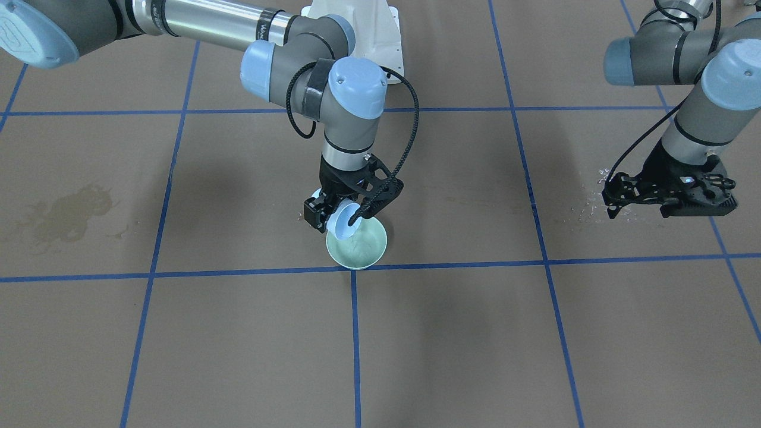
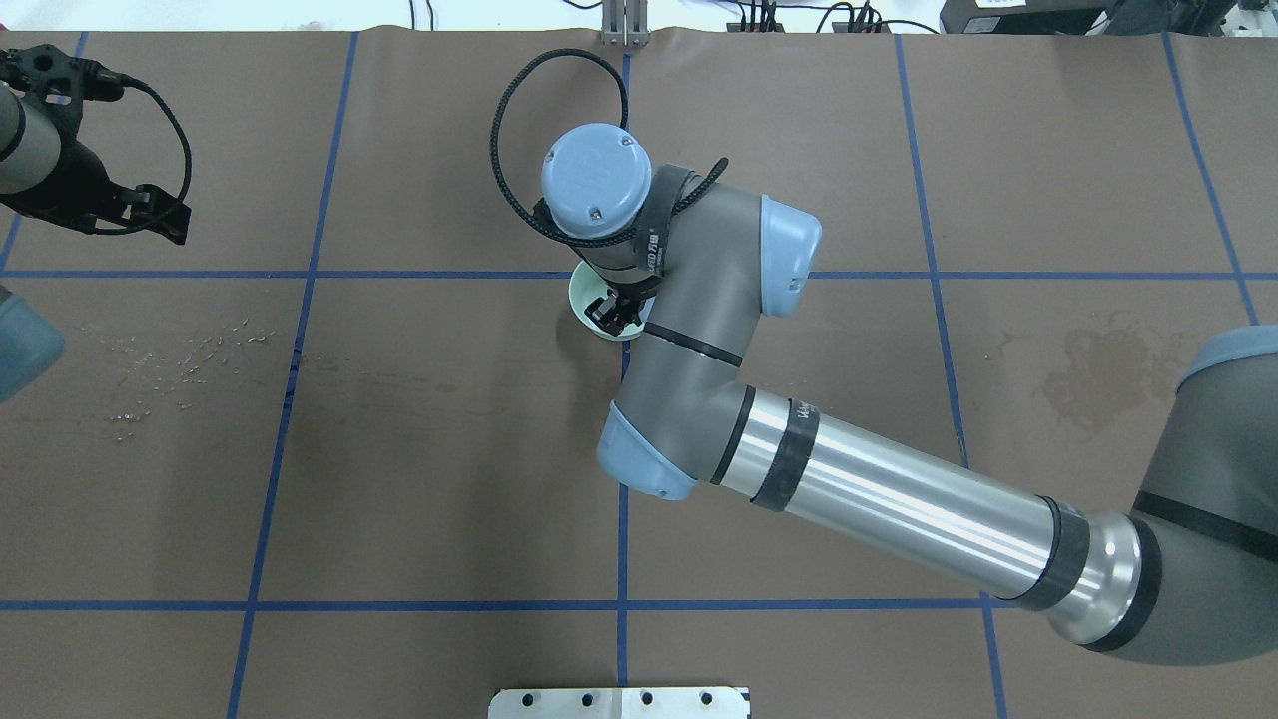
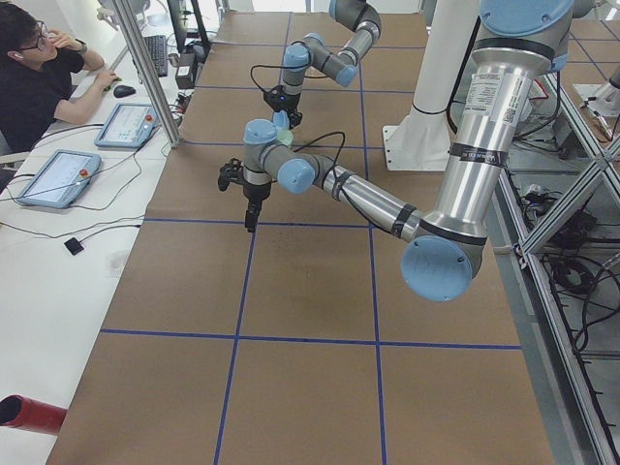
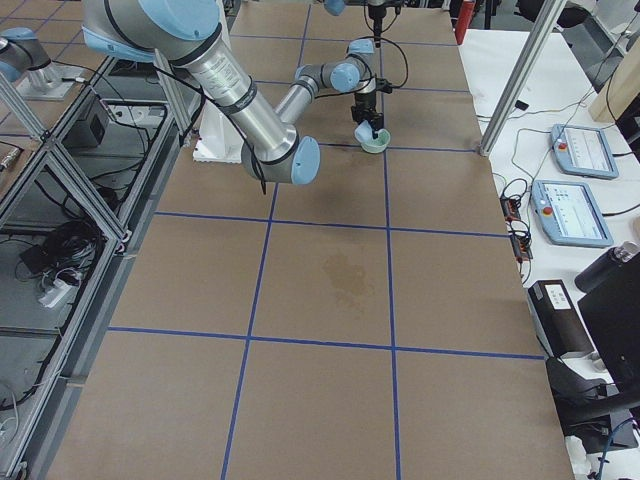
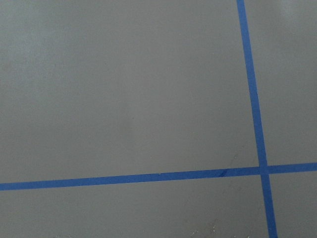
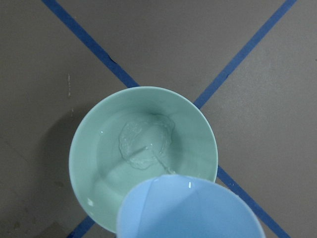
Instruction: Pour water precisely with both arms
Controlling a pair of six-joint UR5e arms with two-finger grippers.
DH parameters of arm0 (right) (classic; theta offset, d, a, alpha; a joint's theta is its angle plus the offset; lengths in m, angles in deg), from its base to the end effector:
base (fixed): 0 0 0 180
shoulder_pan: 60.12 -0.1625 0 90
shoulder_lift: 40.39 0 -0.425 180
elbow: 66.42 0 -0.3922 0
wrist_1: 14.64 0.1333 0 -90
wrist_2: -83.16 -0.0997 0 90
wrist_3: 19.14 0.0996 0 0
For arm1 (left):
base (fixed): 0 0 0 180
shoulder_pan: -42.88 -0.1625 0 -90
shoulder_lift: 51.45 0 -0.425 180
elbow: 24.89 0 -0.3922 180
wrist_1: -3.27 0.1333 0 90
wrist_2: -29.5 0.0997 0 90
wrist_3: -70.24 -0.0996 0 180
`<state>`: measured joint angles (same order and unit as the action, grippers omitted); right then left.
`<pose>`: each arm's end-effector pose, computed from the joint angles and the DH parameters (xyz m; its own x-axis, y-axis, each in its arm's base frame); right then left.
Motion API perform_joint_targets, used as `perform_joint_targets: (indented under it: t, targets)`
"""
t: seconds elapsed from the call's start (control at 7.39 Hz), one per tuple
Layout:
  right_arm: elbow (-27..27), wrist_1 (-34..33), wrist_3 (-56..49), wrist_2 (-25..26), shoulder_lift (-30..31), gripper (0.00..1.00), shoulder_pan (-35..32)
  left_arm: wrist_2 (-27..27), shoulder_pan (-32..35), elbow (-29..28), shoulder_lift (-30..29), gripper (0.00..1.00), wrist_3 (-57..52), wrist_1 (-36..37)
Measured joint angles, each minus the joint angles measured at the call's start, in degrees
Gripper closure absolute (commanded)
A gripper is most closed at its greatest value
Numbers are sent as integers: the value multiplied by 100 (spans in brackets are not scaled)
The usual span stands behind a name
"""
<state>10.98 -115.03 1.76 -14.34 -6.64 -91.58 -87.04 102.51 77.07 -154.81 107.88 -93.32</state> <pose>-0.5980 -0.5069 0.1558 0.6808 -0.6693 0.2976 0.5035 0.7227 0.4734 0.2189 -0.5492 0.4312 0.7788 0.0723 -0.6232 0.0586 0.9806 0.1869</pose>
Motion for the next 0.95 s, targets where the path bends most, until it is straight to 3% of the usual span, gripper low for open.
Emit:
perform_joint_targets:
  t: [0.68, 0.95]
  targets:
    - [-248, -1248, -273, 415, -428, 100, 187, 0, -11, -16, 4, 0, 3, 0]
    - [-318, -1419, -352, 713, -497, 100, 280, 0, -19, -21, 1, 0, 6, 0]
